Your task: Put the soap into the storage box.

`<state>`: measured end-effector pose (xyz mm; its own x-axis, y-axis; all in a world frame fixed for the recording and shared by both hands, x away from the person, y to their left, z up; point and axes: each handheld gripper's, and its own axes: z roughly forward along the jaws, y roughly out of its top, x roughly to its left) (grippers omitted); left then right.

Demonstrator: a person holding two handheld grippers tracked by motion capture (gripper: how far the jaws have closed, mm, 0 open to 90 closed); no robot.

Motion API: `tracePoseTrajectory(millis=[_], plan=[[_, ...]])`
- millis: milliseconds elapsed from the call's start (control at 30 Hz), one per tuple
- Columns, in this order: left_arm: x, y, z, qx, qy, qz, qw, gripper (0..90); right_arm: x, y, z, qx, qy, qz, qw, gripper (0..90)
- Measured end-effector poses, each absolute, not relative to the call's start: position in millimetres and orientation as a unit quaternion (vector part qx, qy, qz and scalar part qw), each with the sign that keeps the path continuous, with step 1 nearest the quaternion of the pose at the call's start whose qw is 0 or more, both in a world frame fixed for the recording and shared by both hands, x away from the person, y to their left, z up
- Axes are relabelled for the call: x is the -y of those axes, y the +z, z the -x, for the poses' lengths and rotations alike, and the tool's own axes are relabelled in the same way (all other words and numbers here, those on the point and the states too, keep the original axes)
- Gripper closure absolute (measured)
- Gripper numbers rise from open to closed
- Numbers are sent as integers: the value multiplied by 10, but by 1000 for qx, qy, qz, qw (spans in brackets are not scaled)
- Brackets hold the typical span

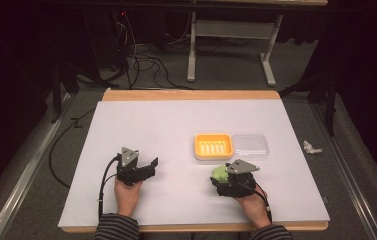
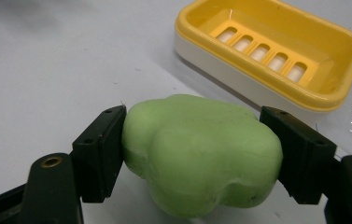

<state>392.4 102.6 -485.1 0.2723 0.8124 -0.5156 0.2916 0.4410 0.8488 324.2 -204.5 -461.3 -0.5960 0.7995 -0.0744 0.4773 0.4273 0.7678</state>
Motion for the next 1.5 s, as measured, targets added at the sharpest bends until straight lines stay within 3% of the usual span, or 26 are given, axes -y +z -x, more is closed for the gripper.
tracePoseTrajectory(millis=[300, 600, 1500], plan=[[-1027, -4852, -3924, -567, 206, -487, 632, 194, 2065, -4523, -3252, -813, 377, -391, 210, 270], [-1029, -4851, -3923, -566, 206, -486, 633, 193, 2192, -4412, -3319, -797, 407, -416, 165, 269], [-1030, -4850, -3923, -566, 205, -486, 633, 192, 2252, -4102, -3555, -777, 443, -415, 166, 269]])
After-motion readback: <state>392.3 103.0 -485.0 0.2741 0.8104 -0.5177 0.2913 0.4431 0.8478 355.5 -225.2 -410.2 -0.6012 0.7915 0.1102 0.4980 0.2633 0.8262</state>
